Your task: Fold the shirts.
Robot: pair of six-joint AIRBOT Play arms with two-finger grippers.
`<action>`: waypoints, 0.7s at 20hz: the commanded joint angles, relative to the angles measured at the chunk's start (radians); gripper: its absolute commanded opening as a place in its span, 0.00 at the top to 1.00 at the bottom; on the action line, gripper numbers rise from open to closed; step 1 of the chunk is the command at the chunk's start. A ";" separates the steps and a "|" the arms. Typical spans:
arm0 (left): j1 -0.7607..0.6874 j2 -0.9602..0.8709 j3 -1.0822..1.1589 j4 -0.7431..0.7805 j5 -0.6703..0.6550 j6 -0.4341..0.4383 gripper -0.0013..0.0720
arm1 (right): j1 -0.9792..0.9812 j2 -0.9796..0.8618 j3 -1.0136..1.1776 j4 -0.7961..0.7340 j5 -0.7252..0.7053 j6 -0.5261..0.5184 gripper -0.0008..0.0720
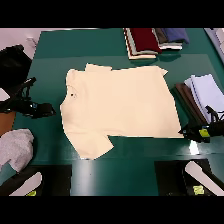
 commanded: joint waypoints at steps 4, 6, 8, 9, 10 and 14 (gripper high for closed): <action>0.000 0.002 -0.005 -0.003 0.002 0.005 0.34 | 0.136 0.003 -0.023 0.000 -0.090 0.022 0.50; 0.000 0.002 -0.013 -0.002 0.002 0.016 0.34 | 0.168 0.003 -0.023 -0.004 -0.089 0.020 0.73; 0.000 0.003 -0.044 0.000 -0.001 0.018 0.34 | 0.190 0.004 -0.022 -0.004 -0.088 0.005 0.96; 0.000 0.003 -0.069 0.000 -0.007 0.018 0.34 | 0.198 0.004 -0.020 -0.004 -0.085 0.004 0.96; 0.000 0.003 -0.097 -0.002 -0.011 0.018 0.34 | 0.206 0.004 -0.018 -0.004 -0.083 0.004 0.96; 0.000 0.003 -0.210 -0.061 -0.002 0.021 0.34 | 0.206 0.004 0.026 -0.003 -0.067 0.005 0.96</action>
